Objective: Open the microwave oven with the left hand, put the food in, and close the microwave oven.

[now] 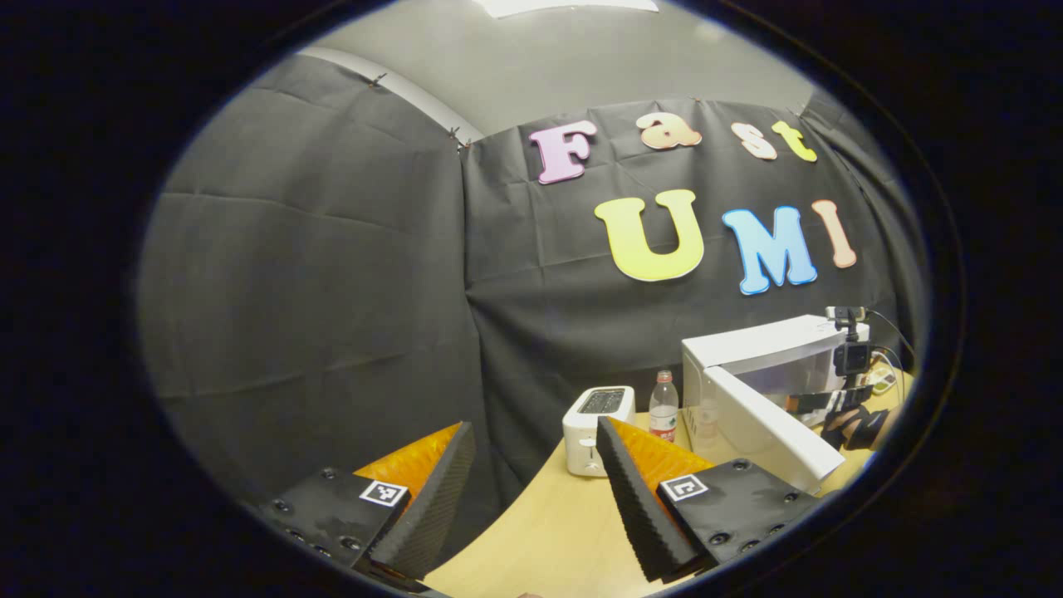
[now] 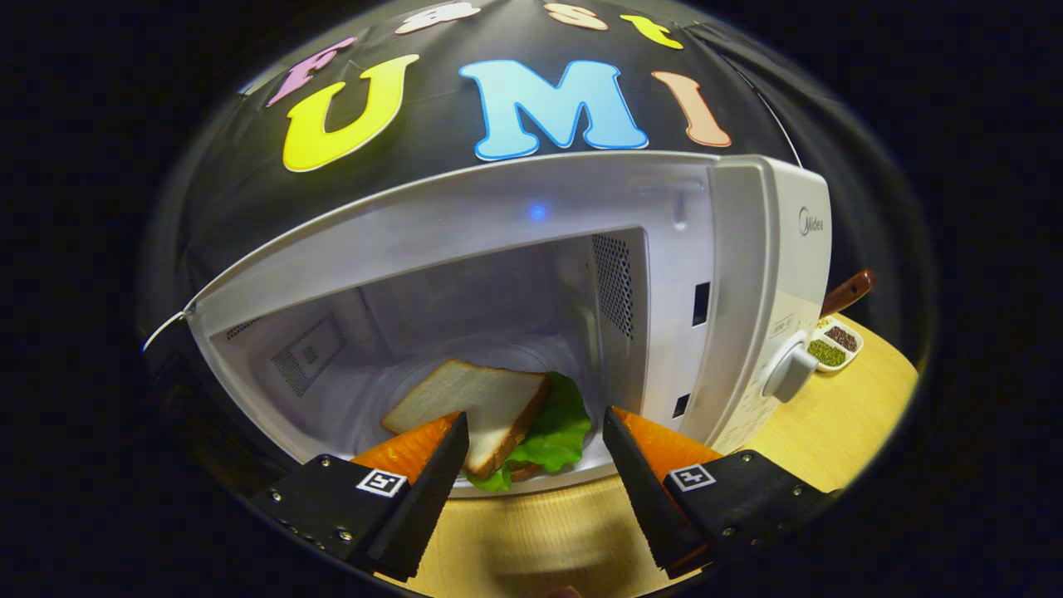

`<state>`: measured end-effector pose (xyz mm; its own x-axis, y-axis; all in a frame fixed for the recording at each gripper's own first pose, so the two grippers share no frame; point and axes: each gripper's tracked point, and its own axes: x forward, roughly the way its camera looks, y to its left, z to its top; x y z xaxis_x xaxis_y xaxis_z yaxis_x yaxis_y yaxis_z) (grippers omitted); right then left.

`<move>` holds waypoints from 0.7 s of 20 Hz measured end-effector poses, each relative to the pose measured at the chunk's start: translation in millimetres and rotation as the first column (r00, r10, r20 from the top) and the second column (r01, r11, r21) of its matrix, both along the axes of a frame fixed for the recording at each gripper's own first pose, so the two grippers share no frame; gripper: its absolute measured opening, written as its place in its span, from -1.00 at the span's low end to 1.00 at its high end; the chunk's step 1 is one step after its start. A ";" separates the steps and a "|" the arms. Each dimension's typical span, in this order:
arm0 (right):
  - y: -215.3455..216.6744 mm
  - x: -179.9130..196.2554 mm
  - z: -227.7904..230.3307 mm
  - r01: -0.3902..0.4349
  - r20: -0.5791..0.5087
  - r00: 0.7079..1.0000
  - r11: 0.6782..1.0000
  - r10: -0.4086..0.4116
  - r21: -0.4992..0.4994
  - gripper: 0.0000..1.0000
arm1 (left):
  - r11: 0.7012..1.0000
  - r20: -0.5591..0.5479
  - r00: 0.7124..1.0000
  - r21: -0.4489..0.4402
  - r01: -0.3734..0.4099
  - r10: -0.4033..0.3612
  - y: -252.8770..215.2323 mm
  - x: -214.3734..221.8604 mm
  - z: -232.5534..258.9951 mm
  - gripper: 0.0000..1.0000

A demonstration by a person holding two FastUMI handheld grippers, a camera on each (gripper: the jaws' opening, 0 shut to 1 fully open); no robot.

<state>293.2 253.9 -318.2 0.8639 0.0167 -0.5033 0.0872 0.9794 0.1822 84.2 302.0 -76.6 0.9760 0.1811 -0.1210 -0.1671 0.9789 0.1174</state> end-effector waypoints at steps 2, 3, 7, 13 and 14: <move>0.5 -16.4 22.1 -0.059 0.041 0.997 0.998 0.060 -0.035 0.97 | 0.999 -0.003 1.000 -0.031 0.015 -0.015 -7.8 0.0 -10.5 0.93; -0.8 -24.4 35.8 -0.079 0.069 0.994 0.996 0.082 -0.049 0.97 | 0.999 -0.012 1.000 -0.036 0.015 -0.015 -9.9 -0.8 -17.0 0.91; -8.0 -54.6 92.5 -0.106 0.184 0.977 0.994 0.106 -0.010 0.97 | 0.998 -0.057 0.998 -0.055 0.034 -0.037 -27.7 -10.5 -49.5 0.86; -34.6 -98.2 153.3 -0.172 0.275 0.944 0.983 0.181 -0.059 0.97 | 0.990 -0.141 0.986 -0.122 0.072 -0.089 -63.8 -28.6 -99.3 0.68; -41.2 -104.3 158.4 -0.177 0.284 0.940 0.982 0.188 -0.067 0.97 | 0.989 -0.150 0.985 -0.131 0.067 -0.086 -67.7 -30.1 -106.7 0.58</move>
